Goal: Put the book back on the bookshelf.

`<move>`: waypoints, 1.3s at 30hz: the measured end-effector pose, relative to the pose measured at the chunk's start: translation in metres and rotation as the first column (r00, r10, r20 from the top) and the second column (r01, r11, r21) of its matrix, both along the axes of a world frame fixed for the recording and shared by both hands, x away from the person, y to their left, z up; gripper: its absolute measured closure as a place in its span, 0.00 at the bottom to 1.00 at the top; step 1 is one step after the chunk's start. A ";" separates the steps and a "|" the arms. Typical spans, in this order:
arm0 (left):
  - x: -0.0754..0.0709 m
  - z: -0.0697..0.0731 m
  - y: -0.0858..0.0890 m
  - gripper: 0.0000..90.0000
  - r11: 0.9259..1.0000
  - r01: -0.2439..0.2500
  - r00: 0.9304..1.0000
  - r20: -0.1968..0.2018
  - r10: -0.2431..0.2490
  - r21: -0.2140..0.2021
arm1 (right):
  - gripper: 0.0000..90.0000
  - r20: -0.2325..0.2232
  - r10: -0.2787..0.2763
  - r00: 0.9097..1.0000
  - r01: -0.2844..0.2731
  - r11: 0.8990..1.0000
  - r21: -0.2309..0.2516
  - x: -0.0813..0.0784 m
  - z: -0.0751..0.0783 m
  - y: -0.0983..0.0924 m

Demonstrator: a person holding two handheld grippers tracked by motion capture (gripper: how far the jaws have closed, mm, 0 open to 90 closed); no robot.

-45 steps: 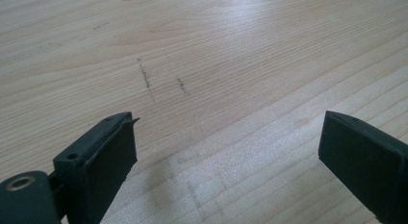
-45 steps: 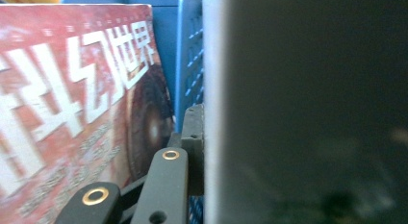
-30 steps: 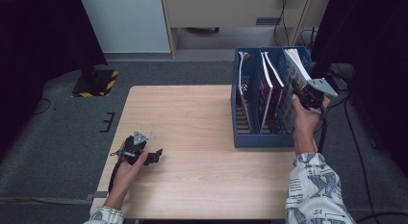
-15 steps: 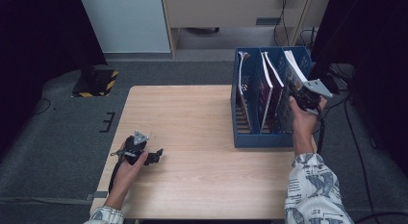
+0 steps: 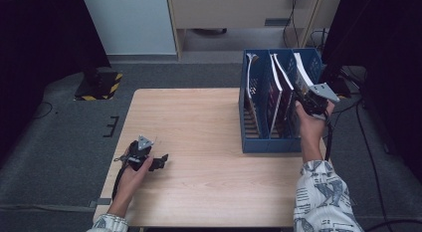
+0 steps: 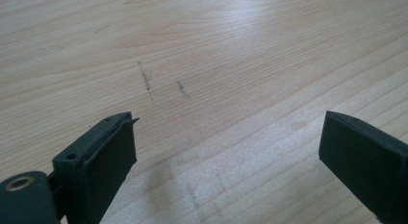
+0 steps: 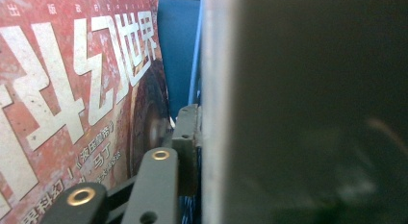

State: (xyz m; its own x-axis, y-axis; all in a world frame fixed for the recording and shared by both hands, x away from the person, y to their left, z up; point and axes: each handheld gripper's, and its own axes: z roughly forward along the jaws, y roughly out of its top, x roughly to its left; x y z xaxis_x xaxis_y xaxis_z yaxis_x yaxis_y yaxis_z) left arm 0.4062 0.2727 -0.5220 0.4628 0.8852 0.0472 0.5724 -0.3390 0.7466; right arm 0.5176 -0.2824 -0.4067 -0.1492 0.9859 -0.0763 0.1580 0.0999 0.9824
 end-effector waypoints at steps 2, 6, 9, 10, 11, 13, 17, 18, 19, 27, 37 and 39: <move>0.000 0.000 0.000 0.06 1.000 0.000 1.000 0.000 0.000 -0.001 | 0.71 -0.005 0.003 1.000 -0.003 1.000 0.007 0.000 0.000 -0.001; 0.000 0.000 0.000 0.06 1.000 -0.001 1.000 0.001 0.001 -0.004 | 0.61 -0.015 0.005 1.000 -0.004 1.000 0.014 -0.001 0.000 -0.002; 0.000 0.000 0.000 0.06 1.000 -0.001 1.000 0.001 0.001 -0.007 | 0.53 -0.013 -0.006 1.000 0.006 1.000 0.029 -0.002 0.000 -0.004; 0.000 0.000 0.000 0.06 1.000 0.000 1.000 0.000 0.000 -0.007 | 0.51 -0.017 -0.009 1.000 0.009 1.000 0.028 -0.003 0.000 -0.004; 0.000 0.000 0.000 0.06 1.000 0.000 1.000 0.000 0.000 -0.007 | 0.48 -0.021 -0.009 1.000 0.009 1.000 0.027 -0.003 0.000 -0.004; 0.000 0.000 0.000 0.06 1.000 0.000 1.000 -0.002 0.000 -0.006 | 0.45 -0.029 -0.009 1.000 0.010 1.000 0.026 -0.004 0.001 -0.005; 0.000 0.000 0.000 0.06 1.000 0.000 1.000 0.001 0.000 -0.009 | 0.41 -0.036 -0.007 0.999 0.008 0.999 0.034 -0.006 0.002 -0.007; 0.000 0.000 -0.001 0.06 1.000 0.000 1.000 0.001 0.000 -0.009 | 0.39 -0.027 -0.005 1.000 0.006 0.999 0.039 -0.007 0.002 -0.008; 0.000 0.000 -0.001 0.06 1.000 0.001 1.000 0.000 -0.001 -0.008 | 0.38 -0.023 -0.003 1.000 0.004 0.999 0.043 -0.008 0.002 -0.008; 0.000 0.000 -0.001 0.06 1.000 0.000 1.000 0.000 0.000 -0.010 | 0.31 -0.048 0.018 0.999 -0.015 0.998 0.056 -0.012 -0.001 -0.009; 0.000 0.000 -0.001 0.06 1.000 0.000 1.000 -0.003 0.000 -0.008 | 0.24 -0.091 0.033 0.995 -0.025 0.997 0.078 -0.016 -0.003 -0.012; 0.000 0.000 -0.001 0.06 1.000 0.000 1.000 -0.005 0.000 -0.007 | 0.24 -0.096 0.033 0.995 -0.025 0.997 0.077 -0.017 -0.003 -0.013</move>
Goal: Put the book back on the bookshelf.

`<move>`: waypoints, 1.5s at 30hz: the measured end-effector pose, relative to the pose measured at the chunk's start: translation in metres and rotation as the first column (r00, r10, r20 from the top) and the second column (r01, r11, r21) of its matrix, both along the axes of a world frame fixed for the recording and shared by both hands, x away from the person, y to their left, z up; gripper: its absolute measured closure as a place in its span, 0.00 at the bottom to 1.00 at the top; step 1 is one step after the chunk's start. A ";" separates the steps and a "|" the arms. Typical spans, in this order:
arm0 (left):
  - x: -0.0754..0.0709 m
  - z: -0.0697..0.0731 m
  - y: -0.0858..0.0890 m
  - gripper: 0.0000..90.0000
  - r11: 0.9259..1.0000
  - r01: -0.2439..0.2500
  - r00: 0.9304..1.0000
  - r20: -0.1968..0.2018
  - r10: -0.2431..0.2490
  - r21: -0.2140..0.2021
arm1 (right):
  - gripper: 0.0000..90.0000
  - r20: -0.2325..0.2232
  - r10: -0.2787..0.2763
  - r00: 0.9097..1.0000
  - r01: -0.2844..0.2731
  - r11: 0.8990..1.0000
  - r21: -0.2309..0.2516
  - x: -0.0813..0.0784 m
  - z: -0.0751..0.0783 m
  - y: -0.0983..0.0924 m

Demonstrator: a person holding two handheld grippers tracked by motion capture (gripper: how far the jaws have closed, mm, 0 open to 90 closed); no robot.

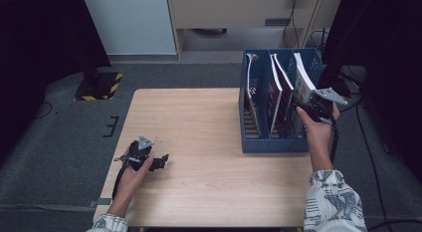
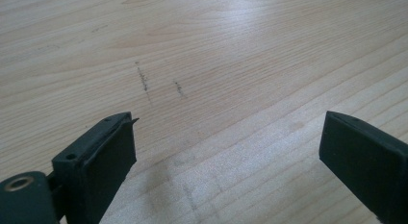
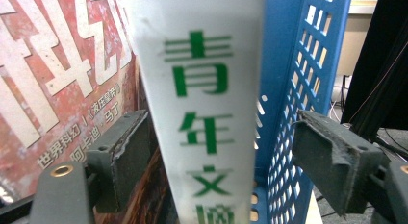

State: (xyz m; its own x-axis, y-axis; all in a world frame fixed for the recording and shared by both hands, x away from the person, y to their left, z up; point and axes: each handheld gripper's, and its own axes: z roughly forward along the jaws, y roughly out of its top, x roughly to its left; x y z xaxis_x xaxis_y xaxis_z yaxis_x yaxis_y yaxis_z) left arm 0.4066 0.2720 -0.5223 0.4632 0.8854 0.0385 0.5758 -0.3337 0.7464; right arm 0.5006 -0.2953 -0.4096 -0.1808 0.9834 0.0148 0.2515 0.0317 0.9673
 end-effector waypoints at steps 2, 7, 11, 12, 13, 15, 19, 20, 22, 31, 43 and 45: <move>0.000 0.000 0.000 0.06 1.000 0.001 1.000 -0.001 -0.001 0.002 | 0.23 0.001 0.001 1.000 -0.001 1.000 0.003 -0.001 0.000 0.000; 0.000 -0.001 0.000 0.06 1.000 0.000 1.000 -0.007 0.000 0.005 | 0.22 -0.012 0.016 1.000 -0.016 1.000 -0.003 -0.005 0.002 -0.002; 0.001 -0.003 0.000 0.06 1.000 0.001 1.000 -0.020 0.000 0.012 | 0.21 -0.032 0.037 0.999 -0.037 0.999 -0.004 -0.007 0.003 -0.001; 0.001 -0.003 -0.001 0.06 1.000 0.003 1.000 -0.023 -0.002 0.015 | 0.21 -0.035 0.038 0.999 -0.039 0.999 -0.007 -0.008 0.004 -0.001; 0.001 -0.003 -0.001 0.06 1.000 0.003 1.000 -0.025 -0.003 0.017 | 0.21 -0.028 0.039 0.999 -0.039 0.999 -0.004 -0.009 0.003 -0.001; 0.001 -0.004 -0.001 0.06 1.000 0.004 1.000 -0.029 -0.003 0.017 | 0.21 -0.030 0.045 0.999 -0.045 0.999 0.002 -0.011 0.003 -0.002; 0.002 -0.007 -0.002 0.06 1.000 0.005 0.999 -0.046 -0.004 0.026 | 0.21 -0.034 0.051 0.998 -0.051 0.999 0.005 -0.014 0.001 -0.003; 0.002 -0.007 -0.002 0.06 1.000 0.005 0.999 -0.047 -0.004 0.025 | 0.21 -0.034 0.050 0.998 -0.050 0.999 0.001 -0.015 0.001 -0.004; 0.002 -0.008 -0.002 0.06 1.000 0.006 0.999 -0.048 -0.005 0.025 | 0.21 -0.032 0.052 0.998 -0.052 0.999 0.008 -0.017 0.001 -0.004; 0.003 -0.010 -0.003 0.05 0.999 0.008 0.998 -0.065 -0.006 0.032 | 0.21 -0.045 0.067 0.997 -0.066 0.998 0.014 -0.026 0.003 -0.007; 0.003 -0.012 -0.002 0.04 1.000 -0.001 0.997 -0.074 0.003 0.031 | 0.20 -0.049 0.085 0.995 -0.085 0.996 0.006 -0.036 0.007 -0.008; 0.003 -0.012 -0.002 0.04 1.000 -0.002 0.997 -0.075 0.004 0.030 | 0.20 -0.051 0.089 0.995 -0.089 0.996 0.003 -0.038 0.006 -0.007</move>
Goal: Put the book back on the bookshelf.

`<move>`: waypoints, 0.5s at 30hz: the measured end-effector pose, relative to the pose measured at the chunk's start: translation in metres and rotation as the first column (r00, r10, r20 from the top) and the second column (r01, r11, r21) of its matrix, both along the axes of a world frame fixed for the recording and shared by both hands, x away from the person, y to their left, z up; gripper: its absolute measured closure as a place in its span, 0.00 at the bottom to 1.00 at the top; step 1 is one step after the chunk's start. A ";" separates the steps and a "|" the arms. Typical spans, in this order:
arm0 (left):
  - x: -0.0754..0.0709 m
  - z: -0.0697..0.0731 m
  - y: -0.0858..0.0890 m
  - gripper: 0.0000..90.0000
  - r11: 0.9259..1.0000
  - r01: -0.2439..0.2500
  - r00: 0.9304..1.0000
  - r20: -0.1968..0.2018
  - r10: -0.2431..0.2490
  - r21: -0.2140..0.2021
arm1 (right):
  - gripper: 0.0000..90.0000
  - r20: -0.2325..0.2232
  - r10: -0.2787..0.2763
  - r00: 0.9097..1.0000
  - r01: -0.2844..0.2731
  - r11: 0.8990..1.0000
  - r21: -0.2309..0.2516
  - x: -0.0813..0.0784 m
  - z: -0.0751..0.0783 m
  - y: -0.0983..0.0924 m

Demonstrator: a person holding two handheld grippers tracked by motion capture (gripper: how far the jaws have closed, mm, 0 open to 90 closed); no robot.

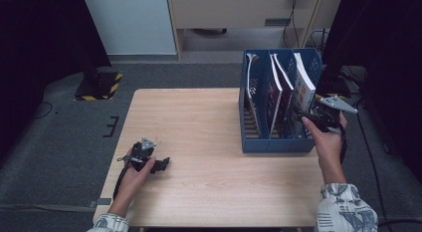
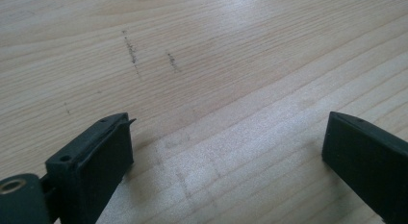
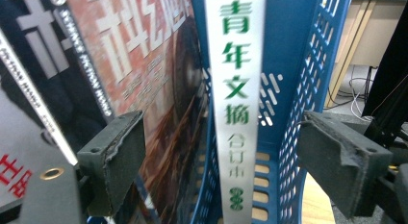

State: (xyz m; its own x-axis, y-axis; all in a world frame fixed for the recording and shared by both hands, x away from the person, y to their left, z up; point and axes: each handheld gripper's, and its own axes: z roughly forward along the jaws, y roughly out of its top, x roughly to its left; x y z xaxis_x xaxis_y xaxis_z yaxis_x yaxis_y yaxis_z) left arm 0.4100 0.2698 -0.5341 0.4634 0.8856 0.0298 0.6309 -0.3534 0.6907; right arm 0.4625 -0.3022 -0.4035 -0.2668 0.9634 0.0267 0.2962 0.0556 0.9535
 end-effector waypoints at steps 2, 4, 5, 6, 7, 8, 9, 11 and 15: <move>0.000 0.000 0.000 0.04 1.000 0.000 1.000 0.000 0.000 -0.001 | 0.20 -0.001 0.008 1.000 -0.008 1.000 -0.004 -0.003 -0.001 0.001; 0.000 0.000 0.000 0.04 1.000 0.000 1.000 0.000 0.000 -0.001 | 0.20 0.000 0.009 1.000 -0.009 1.000 -0.011 -0.006 -0.002 0.001; 0.000 0.000 0.000 0.04 1.000 0.000 1.000 -0.001 0.000 -0.001 | 0.20 -0.008 0.012 1.000 -0.013 1.000 -0.014 -0.007 -0.003 0.001; 0.000 0.000 0.000 0.04 1.000 0.000 1.000 0.000 0.000 -0.001 | 0.20 -0.009 0.016 1.000 -0.016 1.000 -0.016 -0.009 -0.005 0.001; 0.000 0.000 0.000 0.04 1.000 -0.001 1.000 -0.001 0.001 -0.001 | 0.20 -0.011 0.017 1.000 -0.017 1.000 -0.013 -0.011 -0.006 0.001; 0.000 0.000 0.000 0.04 1.000 -0.001 1.000 -0.002 0.001 -0.002 | 0.20 -0.007 0.019 1.000 -0.019 1.000 -0.012 -0.012 -0.006 0.001; 0.000 0.000 0.000 0.04 1.000 -0.002 1.000 -0.002 0.002 -0.003 | 0.20 -0.007 0.021 1.000 -0.021 1.000 -0.009 -0.015 -0.007 0.001; 0.000 0.000 0.000 0.04 1.000 -0.003 1.000 -0.001 0.003 -0.007 | 0.20 -0.006 0.027 1.000 -0.027 1.000 -0.010 -0.018 -0.007 0.001; 0.000 0.000 -0.001 0.04 1.000 0.002 1.000 -0.002 -0.002 -0.007 | 0.19 -0.014 0.042 0.999 -0.042 0.999 -0.013 -0.025 -0.008 0.003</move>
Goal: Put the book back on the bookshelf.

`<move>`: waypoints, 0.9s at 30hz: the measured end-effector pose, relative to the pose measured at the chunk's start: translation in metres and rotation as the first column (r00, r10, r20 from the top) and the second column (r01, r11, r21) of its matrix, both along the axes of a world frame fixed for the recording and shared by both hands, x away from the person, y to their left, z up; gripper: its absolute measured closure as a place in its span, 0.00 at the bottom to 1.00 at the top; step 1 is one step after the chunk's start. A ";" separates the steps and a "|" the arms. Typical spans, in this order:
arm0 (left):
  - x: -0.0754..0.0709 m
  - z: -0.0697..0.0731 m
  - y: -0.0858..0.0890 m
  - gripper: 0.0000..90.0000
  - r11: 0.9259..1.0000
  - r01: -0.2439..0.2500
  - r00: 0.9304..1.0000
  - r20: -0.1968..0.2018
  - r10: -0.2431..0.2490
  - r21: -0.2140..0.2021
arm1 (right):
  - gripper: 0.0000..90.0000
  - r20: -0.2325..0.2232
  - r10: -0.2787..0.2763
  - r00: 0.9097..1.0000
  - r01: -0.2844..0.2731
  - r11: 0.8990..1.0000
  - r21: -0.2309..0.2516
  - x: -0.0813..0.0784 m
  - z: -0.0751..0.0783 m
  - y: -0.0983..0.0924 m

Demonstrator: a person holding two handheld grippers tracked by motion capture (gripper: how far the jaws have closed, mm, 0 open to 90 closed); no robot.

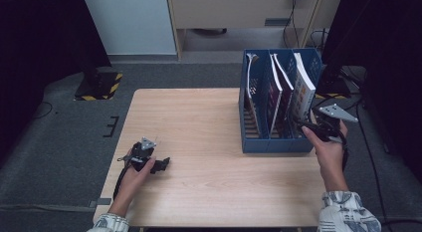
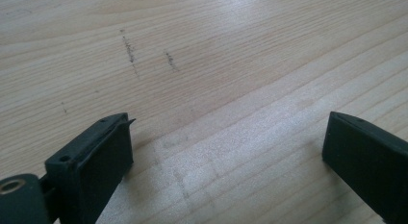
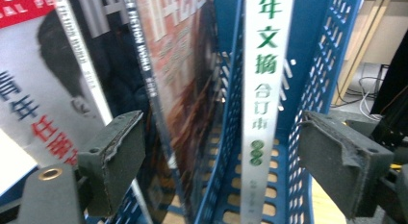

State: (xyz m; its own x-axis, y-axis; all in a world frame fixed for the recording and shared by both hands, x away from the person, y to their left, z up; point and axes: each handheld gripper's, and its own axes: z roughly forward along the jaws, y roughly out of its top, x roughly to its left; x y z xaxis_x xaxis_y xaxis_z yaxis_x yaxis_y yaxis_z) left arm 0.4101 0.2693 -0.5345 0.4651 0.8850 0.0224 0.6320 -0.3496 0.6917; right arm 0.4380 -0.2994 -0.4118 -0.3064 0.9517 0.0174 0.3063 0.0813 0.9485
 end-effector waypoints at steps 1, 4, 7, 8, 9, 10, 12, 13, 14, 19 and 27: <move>0.000 0.000 0.000 0.03 1.000 0.000 1.000 -0.001 0.000 -0.001 | 0.19 0.001 0.006 1.000 -0.006 1.000 -0.003 -0.002 0.000 0.001; 0.000 0.000 0.000 0.03 1.000 0.000 1.000 -0.002 0.000 -0.001 | 0.19 0.000 0.021 1.000 -0.021 1.000 -0.001 -0.009 0.000 0.004; 0.000 0.000 0.000 0.03 1.000 0.000 1.000 -0.003 0.000 -0.003 | 0.18 0.003 0.037 0.999 -0.037 0.999 -0.006 -0.015 0.001 0.007; 0.000 0.000 0.000 0.03 1.000 -0.002 1.000 -0.002 0.002 -0.006 | 0.18 0.002 0.041 0.999 -0.041 0.999 -0.012 -0.017 0.001 0.009; 0.000 0.000 0.000 0.03 1.000 -0.002 1.000 -0.002 0.002 -0.007 | 0.18 0.001 0.047 0.999 -0.047 0.999 -0.017 -0.018 0.001 0.010; 0.000 0.000 0.000 0.03 1.000 -0.002 1.000 -0.003 0.002 -0.008 | 0.17 0.000 0.049 0.999 -0.049 0.999 -0.020 -0.019 0.002 0.012; 0.000 -0.001 0.000 0.03 1.000 -0.003 1.000 -0.004 0.003 -0.009 | 0.17 -0.005 0.062 0.998 -0.062 0.998 -0.024 -0.022 0.003 0.015; 0.000 -0.001 0.000 0.03 1.000 -0.003 1.000 -0.004 0.003 -0.010 | 0.16 -0.005 0.067 0.998 -0.067 0.998 -0.024 -0.023 0.003 0.016; 0.000 -0.001 0.000 0.03 1.000 -0.002 1.000 -0.004 0.002 -0.011 | 0.16 -0.007 0.071 0.997 -0.071 0.997 -0.024 -0.024 0.003 0.017; 0.000 -0.001 0.000 0.03 1.000 -0.002 1.000 -0.004 0.002 -0.012 | 0.12 -0.020 0.084 0.996 -0.084 0.996 -0.023 -0.027 0.002 0.023; 0.000 -0.001 0.000 0.03 1.000 -0.002 1.000 0.000 0.002 -0.015 | 0.09 -0.030 0.102 0.994 -0.103 0.995 -0.015 -0.035 0.003 0.038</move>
